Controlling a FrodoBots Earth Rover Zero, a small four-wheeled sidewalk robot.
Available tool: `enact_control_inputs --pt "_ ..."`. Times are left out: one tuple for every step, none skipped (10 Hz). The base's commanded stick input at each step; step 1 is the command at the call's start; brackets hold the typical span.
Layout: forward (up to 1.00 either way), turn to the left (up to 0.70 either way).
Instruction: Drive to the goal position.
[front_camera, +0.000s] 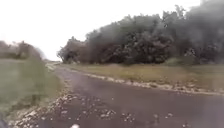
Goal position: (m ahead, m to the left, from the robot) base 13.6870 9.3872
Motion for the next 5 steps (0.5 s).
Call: enact_control_inputs --pt "0.7 0.0" --pt "0.7 0.0" --pt "0.7 0.0" --pt "0.7 0.02" --pt "0.7 0.1"
